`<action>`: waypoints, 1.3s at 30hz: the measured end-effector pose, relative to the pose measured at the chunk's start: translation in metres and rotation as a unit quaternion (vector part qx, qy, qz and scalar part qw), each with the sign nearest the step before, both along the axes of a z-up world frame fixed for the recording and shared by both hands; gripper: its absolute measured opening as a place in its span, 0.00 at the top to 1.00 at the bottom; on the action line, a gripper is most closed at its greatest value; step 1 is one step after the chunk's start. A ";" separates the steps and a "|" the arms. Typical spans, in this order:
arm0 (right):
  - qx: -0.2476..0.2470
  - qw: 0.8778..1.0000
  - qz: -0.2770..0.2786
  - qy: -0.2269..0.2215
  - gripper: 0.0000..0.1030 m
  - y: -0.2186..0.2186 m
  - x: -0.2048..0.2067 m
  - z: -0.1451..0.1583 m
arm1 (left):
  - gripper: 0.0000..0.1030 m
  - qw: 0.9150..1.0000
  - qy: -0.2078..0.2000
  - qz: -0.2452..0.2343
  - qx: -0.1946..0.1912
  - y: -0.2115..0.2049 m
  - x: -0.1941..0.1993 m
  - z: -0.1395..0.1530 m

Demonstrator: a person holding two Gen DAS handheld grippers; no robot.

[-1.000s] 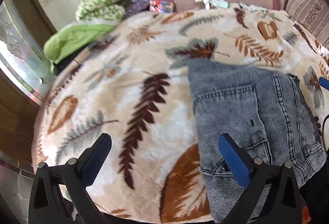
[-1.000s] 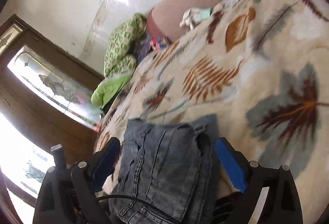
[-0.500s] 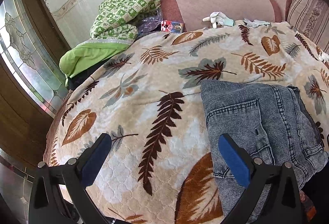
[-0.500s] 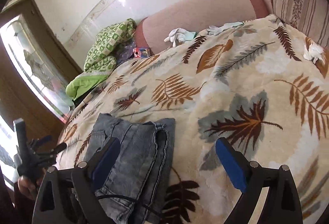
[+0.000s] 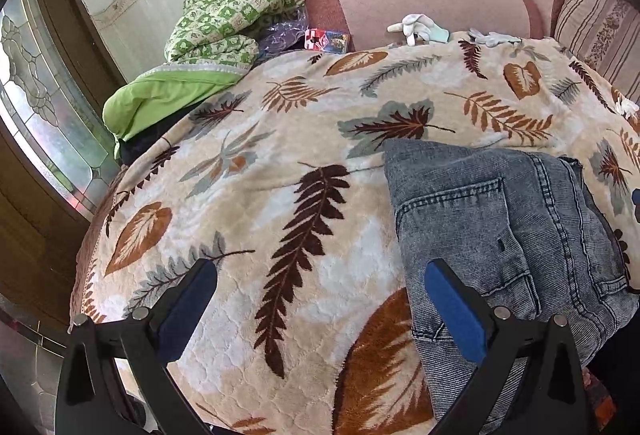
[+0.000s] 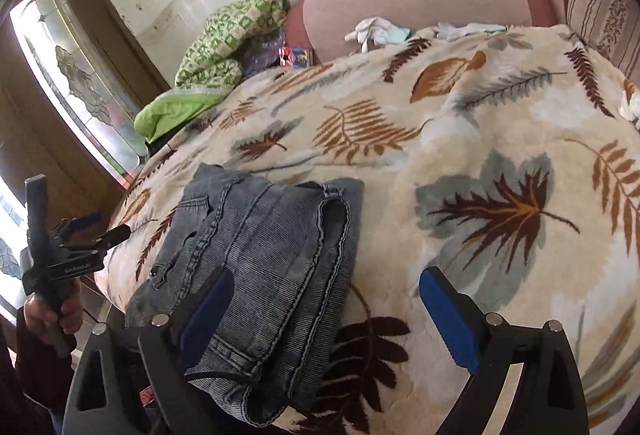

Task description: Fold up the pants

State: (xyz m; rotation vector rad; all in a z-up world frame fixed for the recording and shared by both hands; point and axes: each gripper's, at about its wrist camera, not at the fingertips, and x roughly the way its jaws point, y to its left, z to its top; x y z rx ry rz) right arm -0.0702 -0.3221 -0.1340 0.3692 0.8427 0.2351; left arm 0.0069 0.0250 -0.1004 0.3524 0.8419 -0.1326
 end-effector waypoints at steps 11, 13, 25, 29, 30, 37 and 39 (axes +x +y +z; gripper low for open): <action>0.032 0.999 -0.015 -0.005 0.07 -0.009 0.005 -0.002 | 0.00 0.999 0.033 -0.015 0.005 -0.015 0.003 -0.022; 0.028 1.000 -0.009 -0.006 0.07 -0.006 0.007 -0.002 | 0.00 0.999 0.048 -0.020 0.005 -0.019 0.004 -0.029; 0.096 0.989 -0.058 0.097 0.07 -0.033 0.027 -0.038 | 0.00 0.993 0.100 -0.050 -0.044 -0.013 0.009 -0.039; 0.134 0.985 -0.031 0.101 0.07 -0.030 0.029 -0.042 | 0.00 0.983 0.135 -0.093 -0.088 -0.015 0.005 -0.041; 0.141 0.984 -0.024 0.102 0.07 -0.027 0.030 -0.043 | 0.00 0.980 0.140 -0.103 -0.095 -0.016 0.003 -0.042; 0.206 0.972 -0.029 0.113 0.05 -0.033 0.039 -0.056 | 0.00 0.967 0.172 -0.136 -0.132 -0.022 0.016 -0.055; 0.239 0.963 -0.031 0.117 0.04 -0.040 0.043 -0.061 | 0.00 0.959 0.191 -0.143 -0.152 -0.020 0.025 -0.059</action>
